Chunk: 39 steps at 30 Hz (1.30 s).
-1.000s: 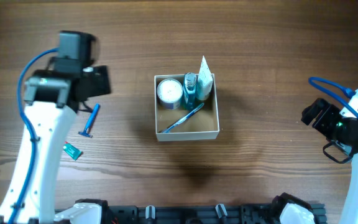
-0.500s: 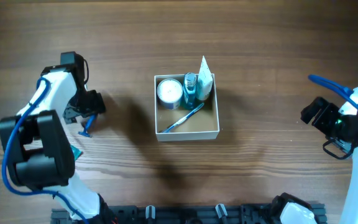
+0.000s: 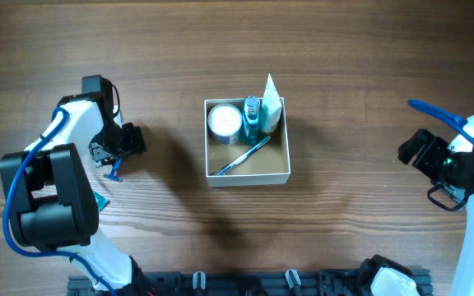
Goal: Pack container
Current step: 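Grasp the blue razor with the left gripper, then place the razor into the box with the left gripper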
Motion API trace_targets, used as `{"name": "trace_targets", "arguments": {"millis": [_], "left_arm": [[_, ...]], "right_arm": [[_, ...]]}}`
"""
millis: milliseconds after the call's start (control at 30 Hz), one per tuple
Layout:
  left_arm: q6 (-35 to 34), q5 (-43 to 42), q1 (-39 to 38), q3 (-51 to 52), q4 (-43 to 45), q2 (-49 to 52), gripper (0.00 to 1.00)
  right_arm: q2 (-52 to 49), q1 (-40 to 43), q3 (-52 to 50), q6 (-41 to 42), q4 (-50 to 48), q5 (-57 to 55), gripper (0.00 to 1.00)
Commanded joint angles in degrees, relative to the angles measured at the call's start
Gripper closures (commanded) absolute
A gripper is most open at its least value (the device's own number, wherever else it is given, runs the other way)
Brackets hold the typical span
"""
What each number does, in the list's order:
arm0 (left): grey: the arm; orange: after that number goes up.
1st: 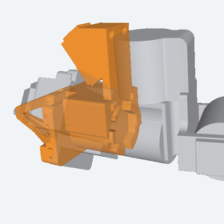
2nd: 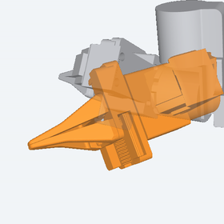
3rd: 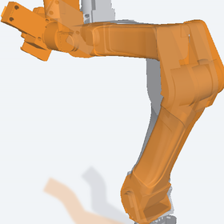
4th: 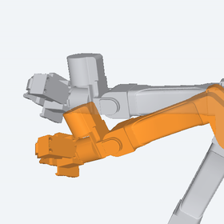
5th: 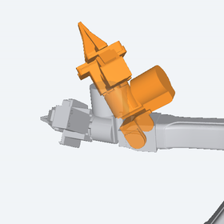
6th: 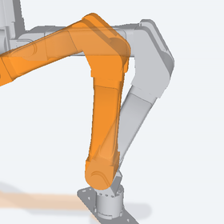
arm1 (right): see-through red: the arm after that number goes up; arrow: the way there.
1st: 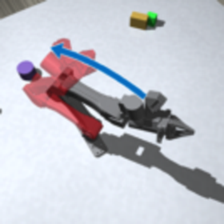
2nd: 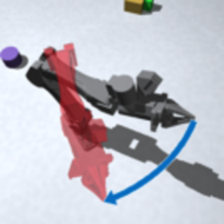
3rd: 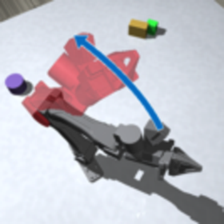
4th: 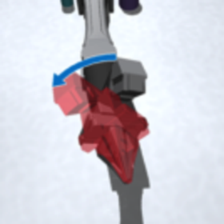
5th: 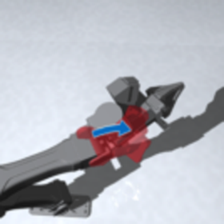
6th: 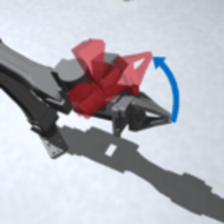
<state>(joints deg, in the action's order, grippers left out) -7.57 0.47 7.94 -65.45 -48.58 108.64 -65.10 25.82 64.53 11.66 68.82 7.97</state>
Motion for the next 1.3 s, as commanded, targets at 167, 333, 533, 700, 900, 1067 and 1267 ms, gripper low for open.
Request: {"name": "trace_targets", "arguments": {"millis": [167, 333, 533, 700, 900, 1067, 1267], "left_arm": [[0.7, -1.1, 0.0, 2.6, -2.8, 1.8, 0.62], [0.7, -1.1, 0.0, 2.6, -3.7, 1.8, 0.85], [0.7, -1.0, -0.2, 2.0, -3.6, 1.5, 0.96], [0.5, -1.0, -3.1, -3.7, -6.1, -6.6, 0.96], [10.8, -1.1, -16.9, -6.6, -3.8, -24.7, 0.96], [27.2, -1.1, -38.0, -6.6, -2.1, -29.7, 0.96], [27.8, -1.1, -48.9, -6.6, -0.2, -24.5, 0.96]], "right_arm": [[-0.2, 0.2, 0.7, -0.5, 0.7, 1.1, 0.0], [-0.2, 0.1, 0.7, -0.5, 0.8, 1.1, 0.0], [-0.2, 0.1, 0.7, -0.5, 0.8, 1.1, 0.0], [-0.2, 0.1, 0.7, -0.6, 0.6, 1.1, 0.0], [-0.2, 0.1, 0.7, -0.8, 0.2, 0.9, 0.0], [-0.2, 0.1, 0.7, -0.8, -0.2, 0.9, 0.0], [-0.2, 0.1, 0.7, -0.7, -0.2, 0.9, 0.0]]}}
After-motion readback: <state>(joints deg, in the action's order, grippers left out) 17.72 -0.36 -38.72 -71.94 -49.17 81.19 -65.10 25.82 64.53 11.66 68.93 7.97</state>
